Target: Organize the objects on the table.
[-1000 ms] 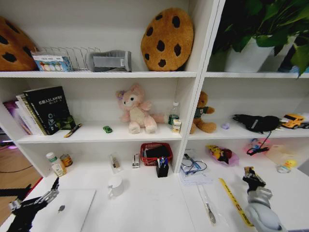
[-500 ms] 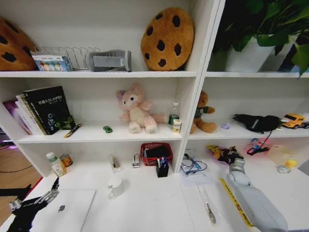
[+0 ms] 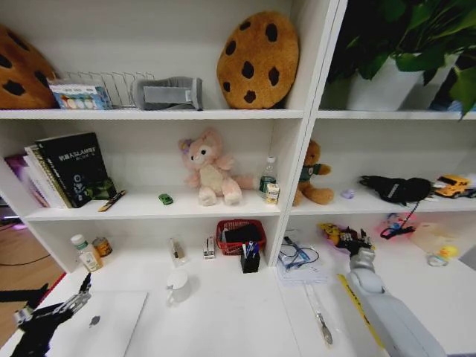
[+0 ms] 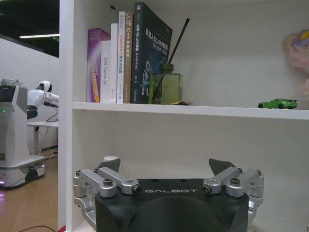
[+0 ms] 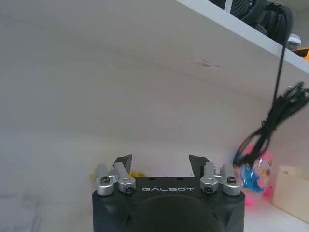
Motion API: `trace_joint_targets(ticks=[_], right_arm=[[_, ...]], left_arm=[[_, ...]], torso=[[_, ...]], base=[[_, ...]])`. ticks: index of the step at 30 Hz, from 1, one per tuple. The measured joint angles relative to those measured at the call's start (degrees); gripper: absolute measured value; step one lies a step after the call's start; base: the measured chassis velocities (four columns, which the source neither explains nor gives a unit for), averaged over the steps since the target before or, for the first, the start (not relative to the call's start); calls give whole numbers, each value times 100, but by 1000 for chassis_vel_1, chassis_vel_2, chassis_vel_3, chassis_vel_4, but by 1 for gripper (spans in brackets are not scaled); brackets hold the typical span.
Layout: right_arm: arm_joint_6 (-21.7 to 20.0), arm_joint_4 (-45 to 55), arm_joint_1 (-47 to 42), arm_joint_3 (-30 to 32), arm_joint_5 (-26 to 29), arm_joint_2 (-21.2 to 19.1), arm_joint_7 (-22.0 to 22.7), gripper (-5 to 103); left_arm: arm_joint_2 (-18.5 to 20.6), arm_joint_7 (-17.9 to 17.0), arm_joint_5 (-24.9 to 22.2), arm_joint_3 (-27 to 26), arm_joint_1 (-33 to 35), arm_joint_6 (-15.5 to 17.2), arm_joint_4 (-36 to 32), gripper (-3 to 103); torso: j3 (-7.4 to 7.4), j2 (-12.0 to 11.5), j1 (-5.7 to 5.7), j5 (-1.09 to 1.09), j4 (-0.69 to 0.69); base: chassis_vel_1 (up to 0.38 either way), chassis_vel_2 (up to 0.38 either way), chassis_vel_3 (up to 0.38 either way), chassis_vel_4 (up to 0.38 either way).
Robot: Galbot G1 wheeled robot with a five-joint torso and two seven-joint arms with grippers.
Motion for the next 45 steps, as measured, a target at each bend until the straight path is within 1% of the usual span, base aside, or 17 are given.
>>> trace_joint_targets(ticks=[1,2,3,5,6,8,9,11,12,14,15,16,17,19,20,24,45], right_arm=[[0,0,0,0,0,0,0,63],[10,481,-539,164,-2,9,-31,74],[10,481,-539,164,-2,9,-31,74],[250,1418,-1415,533,-39,58,-269,85],[250,1418,-1415,533,-39,58,-269,85],[410,2020,-1975,788,-40,126,-451,96],[410,2020,-1975,788,-40,126,-451,96],[643,2591,-2665,1129,-172,334,-629,99],[643,2591,-2665,1129,-172,334,-629,99],[851,3005,-3232,1379,-236,548,-765,100],[851,3005,-3232,1379,-236,548,-765,100],[956,3151,-3440,1467,-254,628,-825,100],[1210,3366,-3799,1613,-299,750,-941,100],[1329,3429,-3929,1667,-321,786,-976,100],[1630,3532,-4191,1776,-378,839,-1047,100],[1887,3572,-4339,1870,-457,836,-1105,100],[1784,3519,-4266,1882,-510,769,-1123,100]], left_arm=[[0,0,0,0,0,0,0,100],[1,1,0,0,-1,0,0,100],[1,1,0,0,-1,0,0,100],[0,1,0,0,0,0,0,100],[0,1,0,0,0,0,0,100],[0,0,0,0,0,0,0,100],[0,0,0,0,0,0,0,100],[1,2,0,0,-1,0,0,100],[1,2,0,0,-1,0,0,100],[0,1,0,0,0,0,0,100],[0,1,0,0,0,0,0,100],[0,0,0,0,-1,0,0,100],[1,1,0,0,0,0,0,100],[0,0,0,0,0,0,0,100],[0,0,0,0,0,0,0,100],[0,0,0,0,0,0,0,100],[0,0,0,0,0,0,0,100]], torso=[[0,0,0,0,0],[0,0,0,3,-5],[0,0,0,3,-5],[-1,1,-1,-1,0],[-1,1,-1,-1,0],[0,1,-1,-1,1],[0,1,-1,-1,1],[0,1,-1,-1,1],[0,1,-1,-1,1],[0,1,-1,0,0],[0,1,-1,0,0],[0,1,-1,0,0],[0,1,-1,-1,0],[0,1,-1,-1,0],[0,1,-1,-1,-1],[0,1,-1,0,-1],[1,-1,1,1,0]], base=[[0,0,0,0],[0,0,0,0],[0,0,0,0],[0,0,0,0],[0,0,0,0],[0,0,0,0],[0,0,0,0],[0,0,0,0],[0,0,0,0],[0,0,0,0],[0,0,0,0],[0,0,0,0],[0,0,0,0],[0,0,0,0],[0,0,0,0],[0,0,0,0],[0,0,0,0]])
